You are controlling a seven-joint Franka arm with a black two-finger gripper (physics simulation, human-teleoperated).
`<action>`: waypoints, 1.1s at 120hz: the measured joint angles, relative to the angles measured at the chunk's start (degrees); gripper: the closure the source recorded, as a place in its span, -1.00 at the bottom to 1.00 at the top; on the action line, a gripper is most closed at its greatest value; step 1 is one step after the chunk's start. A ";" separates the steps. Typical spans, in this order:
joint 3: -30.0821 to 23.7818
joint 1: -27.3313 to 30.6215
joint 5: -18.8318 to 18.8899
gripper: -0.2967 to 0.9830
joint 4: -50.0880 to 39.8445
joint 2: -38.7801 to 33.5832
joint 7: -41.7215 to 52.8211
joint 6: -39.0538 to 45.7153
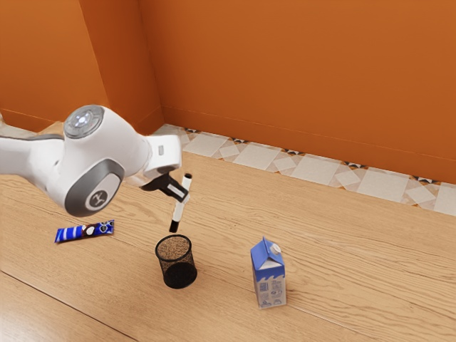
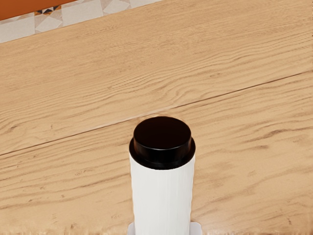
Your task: Put the marker into the pen holder.
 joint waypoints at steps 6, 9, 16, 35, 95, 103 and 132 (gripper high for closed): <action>-0.35 0.06 -0.06 0.69 -1.14 -0.56 -1.68 0.32; -0.44 0.07 -0.08 0.69 -1.47 -0.70 -2.47 0.45; -0.53 0.48 -0.11 0.69 -1.90 -0.73 -4.19 0.70; -0.58 1.05 -0.15 0.69 -2.13 0.69 -8.10 1.12; 1.78 1.26 -1.18 -0.17 3.58 2.73 -15.48 -3.61; 3.58 1.05 -2.38 -0.27 17.12 5.82 -16.02 -10.78; 16.49 -1.13 1.21 -0.45 57.78 12.21 -15.64 -51.39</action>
